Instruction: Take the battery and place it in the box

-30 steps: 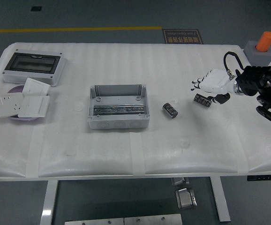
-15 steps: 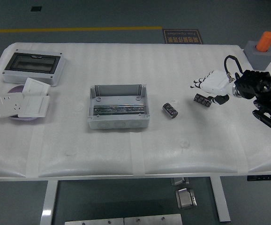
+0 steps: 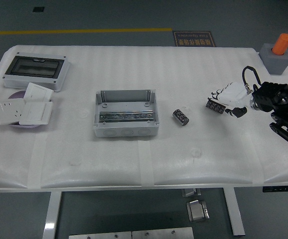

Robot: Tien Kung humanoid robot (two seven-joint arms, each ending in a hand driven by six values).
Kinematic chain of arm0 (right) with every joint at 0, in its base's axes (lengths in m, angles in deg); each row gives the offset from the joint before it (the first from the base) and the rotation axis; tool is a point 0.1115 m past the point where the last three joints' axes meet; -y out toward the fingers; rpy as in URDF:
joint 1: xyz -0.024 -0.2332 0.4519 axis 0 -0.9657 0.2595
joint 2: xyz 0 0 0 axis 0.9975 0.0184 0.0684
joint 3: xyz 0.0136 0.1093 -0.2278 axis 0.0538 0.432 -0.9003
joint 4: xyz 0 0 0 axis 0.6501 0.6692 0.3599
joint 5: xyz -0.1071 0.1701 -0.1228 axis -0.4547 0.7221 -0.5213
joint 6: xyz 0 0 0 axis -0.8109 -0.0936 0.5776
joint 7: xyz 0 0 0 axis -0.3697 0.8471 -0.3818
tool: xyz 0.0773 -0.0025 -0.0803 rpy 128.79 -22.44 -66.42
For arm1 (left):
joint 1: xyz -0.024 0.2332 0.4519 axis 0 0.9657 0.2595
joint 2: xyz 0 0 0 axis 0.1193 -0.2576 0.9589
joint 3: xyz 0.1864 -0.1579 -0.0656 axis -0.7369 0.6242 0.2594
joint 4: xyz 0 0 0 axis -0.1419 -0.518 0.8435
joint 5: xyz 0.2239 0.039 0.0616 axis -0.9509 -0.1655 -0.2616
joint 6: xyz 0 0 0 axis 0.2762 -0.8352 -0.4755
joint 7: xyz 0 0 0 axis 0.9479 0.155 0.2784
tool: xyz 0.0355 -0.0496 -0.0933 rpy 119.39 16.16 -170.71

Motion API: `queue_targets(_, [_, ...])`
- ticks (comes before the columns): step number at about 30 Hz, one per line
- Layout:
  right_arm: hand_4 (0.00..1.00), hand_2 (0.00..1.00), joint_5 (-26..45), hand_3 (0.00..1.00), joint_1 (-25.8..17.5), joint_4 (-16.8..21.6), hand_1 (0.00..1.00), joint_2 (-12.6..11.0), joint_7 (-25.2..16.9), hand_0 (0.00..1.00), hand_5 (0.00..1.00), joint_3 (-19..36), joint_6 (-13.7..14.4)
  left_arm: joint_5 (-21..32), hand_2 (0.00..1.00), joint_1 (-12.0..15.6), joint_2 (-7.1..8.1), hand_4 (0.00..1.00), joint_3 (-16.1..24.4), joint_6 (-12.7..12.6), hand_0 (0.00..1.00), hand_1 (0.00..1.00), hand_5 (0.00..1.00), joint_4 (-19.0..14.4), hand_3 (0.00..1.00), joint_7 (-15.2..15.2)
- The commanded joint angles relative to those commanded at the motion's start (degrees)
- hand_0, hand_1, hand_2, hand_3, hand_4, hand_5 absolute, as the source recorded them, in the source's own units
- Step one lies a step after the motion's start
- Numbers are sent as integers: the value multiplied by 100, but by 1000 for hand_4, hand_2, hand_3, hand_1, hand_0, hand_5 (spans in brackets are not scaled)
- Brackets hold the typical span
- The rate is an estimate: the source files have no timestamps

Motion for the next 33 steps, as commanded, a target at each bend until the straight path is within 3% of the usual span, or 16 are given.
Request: queue_targets(33, [446,986,0,997,-17,-15,823,66,-192,826,2,212,-82,87,460,-121,-14,411,-221,-15,624,640,370,0,578,165])
